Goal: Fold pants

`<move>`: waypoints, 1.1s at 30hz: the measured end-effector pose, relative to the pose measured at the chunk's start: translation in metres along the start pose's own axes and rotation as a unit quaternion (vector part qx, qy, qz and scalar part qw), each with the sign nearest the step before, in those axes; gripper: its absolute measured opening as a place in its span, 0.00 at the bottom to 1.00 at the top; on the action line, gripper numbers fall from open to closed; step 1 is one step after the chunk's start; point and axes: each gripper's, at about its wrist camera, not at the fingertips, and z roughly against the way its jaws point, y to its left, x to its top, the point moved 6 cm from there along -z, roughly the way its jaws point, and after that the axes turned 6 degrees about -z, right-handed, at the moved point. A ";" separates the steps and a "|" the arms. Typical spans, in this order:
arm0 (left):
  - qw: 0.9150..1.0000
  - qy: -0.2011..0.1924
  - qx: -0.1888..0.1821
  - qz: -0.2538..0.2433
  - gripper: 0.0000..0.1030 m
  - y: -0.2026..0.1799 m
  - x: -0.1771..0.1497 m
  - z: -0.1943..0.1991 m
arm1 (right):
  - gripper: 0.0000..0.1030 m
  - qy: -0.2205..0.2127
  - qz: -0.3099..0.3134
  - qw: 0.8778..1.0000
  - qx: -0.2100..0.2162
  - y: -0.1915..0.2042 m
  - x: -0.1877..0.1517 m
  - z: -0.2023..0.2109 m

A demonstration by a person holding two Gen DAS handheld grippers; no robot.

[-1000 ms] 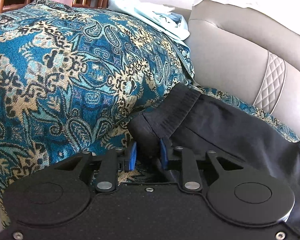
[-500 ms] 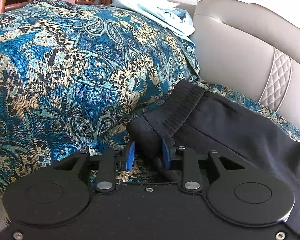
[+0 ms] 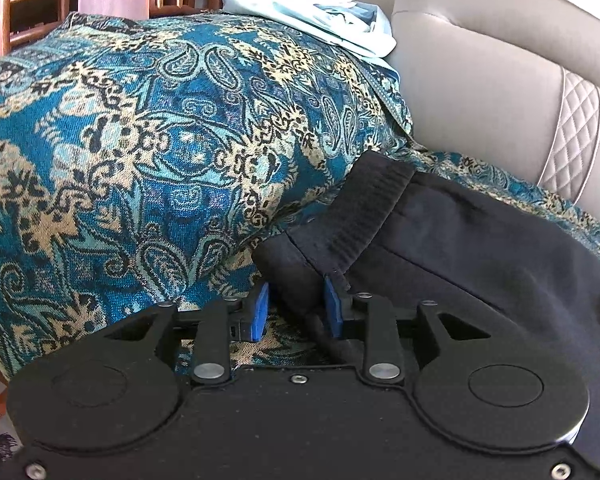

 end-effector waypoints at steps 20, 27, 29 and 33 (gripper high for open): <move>1.000 0.015 0.012 -0.005 0.29 -0.002 0.003 -0.004 | 0.74 -0.023 -0.250 0.966 0.065 -0.139 0.049 -0.024; 1.000 0.016 0.015 -0.005 0.29 -0.002 0.003 -0.004 | 0.73 -0.003 -0.186 0.980 0.078 -0.119 0.047 -0.028; 1.000 0.016 0.015 -0.005 0.29 -0.003 0.003 -0.004 | 0.73 -0.007 -0.173 0.983 0.067 -0.115 0.048 -0.031; 1.000 0.014 0.013 -0.008 0.29 -0.003 0.003 -0.004 | 0.61 -0.016 -0.172 0.984 0.051 -0.116 0.054 -0.038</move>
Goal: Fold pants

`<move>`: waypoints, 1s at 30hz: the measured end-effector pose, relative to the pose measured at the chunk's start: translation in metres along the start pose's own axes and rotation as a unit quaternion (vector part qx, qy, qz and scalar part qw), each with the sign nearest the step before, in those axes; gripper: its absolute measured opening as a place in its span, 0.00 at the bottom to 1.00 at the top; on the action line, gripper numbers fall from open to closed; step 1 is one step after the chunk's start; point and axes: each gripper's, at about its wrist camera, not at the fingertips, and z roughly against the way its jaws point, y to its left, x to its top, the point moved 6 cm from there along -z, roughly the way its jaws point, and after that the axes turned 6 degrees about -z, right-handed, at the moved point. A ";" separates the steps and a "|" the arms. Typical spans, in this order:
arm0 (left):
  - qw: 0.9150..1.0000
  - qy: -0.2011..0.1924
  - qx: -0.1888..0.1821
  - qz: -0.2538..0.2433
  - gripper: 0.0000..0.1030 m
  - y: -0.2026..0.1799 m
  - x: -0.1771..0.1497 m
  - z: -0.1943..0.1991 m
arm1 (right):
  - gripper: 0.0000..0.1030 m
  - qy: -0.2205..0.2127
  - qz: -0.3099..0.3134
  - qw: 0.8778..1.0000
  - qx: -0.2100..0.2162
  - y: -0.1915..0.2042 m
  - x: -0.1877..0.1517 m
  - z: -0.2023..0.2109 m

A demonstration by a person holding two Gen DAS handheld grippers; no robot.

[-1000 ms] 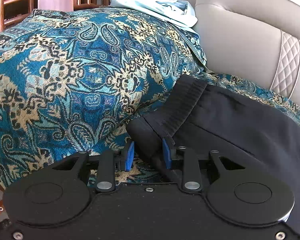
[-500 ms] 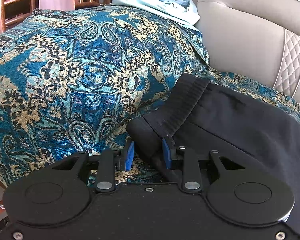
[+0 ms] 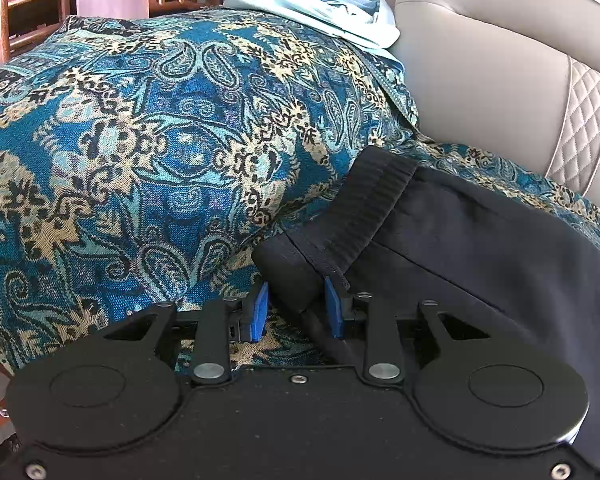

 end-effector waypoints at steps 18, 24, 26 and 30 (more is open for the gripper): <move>0.998 -0.028 -0.048 -0.013 0.33 0.009 -0.007 0.005 | 0.10 0.045 0.176 0.983 0.031 0.206 -0.052 0.023; 0.995 -0.006 -0.090 0.038 0.36 0.024 -0.006 0.000 | 0.11 0.130 0.341 0.908 0.205 0.354 -0.233 0.094; 0.994 -0.002 -0.100 0.048 0.38 0.029 -0.007 -0.001 | 0.11 0.157 0.385 0.873 0.255 0.368 -0.295 0.128; 0.992 0.002 -0.113 0.053 0.39 0.033 -0.007 -0.002 | 0.14 0.120 0.467 0.827 0.288 0.367 -0.366 0.186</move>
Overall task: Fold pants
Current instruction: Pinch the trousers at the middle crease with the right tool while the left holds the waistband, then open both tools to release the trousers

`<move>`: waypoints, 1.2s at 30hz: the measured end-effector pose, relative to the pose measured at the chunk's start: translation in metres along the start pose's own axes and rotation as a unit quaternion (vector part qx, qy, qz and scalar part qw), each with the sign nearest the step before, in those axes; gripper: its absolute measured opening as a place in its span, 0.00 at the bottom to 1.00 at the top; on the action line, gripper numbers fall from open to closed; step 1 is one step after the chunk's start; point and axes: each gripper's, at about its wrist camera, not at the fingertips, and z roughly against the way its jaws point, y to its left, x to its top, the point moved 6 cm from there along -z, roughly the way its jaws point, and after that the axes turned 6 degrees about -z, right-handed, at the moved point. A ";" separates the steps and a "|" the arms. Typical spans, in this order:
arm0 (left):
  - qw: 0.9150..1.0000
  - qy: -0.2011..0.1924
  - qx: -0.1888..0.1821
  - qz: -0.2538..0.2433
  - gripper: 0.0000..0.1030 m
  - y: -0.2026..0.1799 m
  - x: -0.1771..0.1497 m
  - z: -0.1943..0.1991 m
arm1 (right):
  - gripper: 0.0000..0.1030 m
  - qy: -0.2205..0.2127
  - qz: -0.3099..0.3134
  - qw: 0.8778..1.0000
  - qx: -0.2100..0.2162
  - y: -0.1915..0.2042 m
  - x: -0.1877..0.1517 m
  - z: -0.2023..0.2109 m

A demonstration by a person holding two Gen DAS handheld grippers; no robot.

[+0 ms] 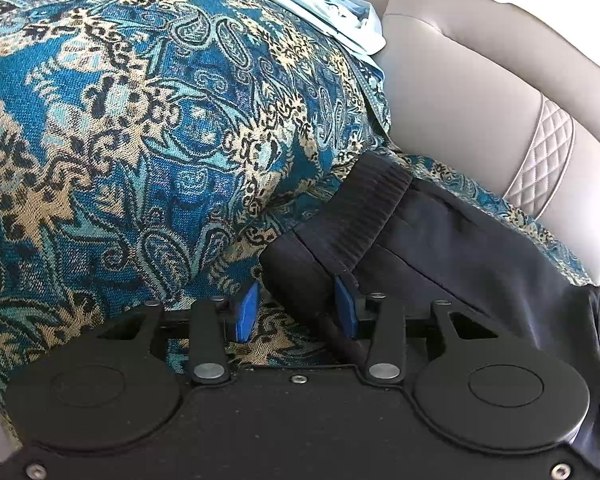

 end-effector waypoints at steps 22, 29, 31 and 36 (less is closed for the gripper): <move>1.000 0.004 0.001 -0.013 0.48 -0.015 -0.009 0.003 | 0.29 -0.008 0.074 0.997 -0.006 0.020 -0.037 0.040; 0.998 -0.040 0.015 -0.045 0.52 -0.022 -0.010 0.027 | 0.66 -0.011 0.035 0.998 0.051 0.024 -0.038 0.054; 0.995 -0.070 0.021 -0.069 0.56 -0.029 -0.010 0.041 | 0.71 -0.021 0.028 0.997 0.072 0.022 -0.037 0.064; 0.987 -0.108 0.000 -0.122 0.63 -0.066 -0.018 0.079 | 0.80 -0.048 0.006 0.995 0.081 0.000 -0.035 0.087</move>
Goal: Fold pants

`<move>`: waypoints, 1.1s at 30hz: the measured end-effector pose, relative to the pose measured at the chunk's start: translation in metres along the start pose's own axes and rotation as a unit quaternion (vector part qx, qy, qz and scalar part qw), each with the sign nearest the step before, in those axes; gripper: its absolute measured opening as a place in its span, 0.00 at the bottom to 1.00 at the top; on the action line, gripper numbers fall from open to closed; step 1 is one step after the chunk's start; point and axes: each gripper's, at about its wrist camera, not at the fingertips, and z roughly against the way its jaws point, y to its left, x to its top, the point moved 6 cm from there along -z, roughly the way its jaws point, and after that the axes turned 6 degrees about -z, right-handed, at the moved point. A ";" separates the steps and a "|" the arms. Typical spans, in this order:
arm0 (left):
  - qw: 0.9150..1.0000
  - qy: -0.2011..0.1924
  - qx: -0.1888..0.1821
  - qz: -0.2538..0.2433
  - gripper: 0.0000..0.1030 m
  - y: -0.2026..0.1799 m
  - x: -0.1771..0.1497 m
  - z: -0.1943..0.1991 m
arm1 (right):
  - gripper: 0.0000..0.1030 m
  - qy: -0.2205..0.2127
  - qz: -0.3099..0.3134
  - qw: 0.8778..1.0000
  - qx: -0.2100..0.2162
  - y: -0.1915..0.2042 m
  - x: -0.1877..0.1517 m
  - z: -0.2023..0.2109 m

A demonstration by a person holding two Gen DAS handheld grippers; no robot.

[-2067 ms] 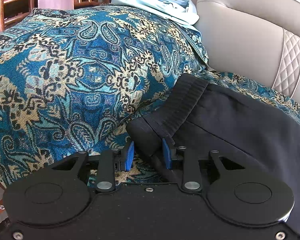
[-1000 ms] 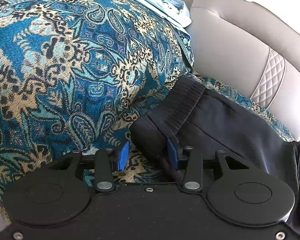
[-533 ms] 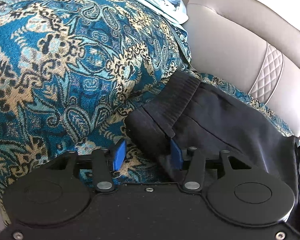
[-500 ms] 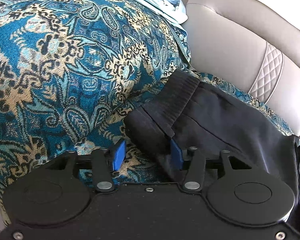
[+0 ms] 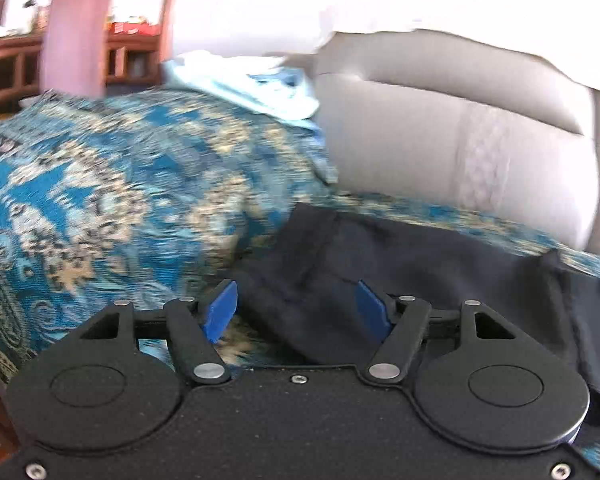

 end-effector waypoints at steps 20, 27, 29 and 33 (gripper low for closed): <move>0.963 0.070 -0.214 -0.147 0.32 -0.253 -0.057 0.059 | 0.70 -0.007 -0.101 0.971 -0.218 -0.173 -0.043 0.039; 0.962 0.079 -0.189 -0.178 0.31 -0.258 -0.068 0.049 | 0.70 -0.014 -0.104 0.972 -0.209 -0.185 -0.049 0.040; 0.962 0.080 -0.188 -0.179 0.31 -0.258 -0.068 0.048 | 0.70 -0.016 -0.100 0.973 -0.208 -0.185 -0.049 0.039; 0.963 0.079 -0.186 -0.179 0.31 -0.259 -0.067 0.048 | 0.70 -0.015 -0.099 0.973 -0.208 -0.182 -0.047 0.041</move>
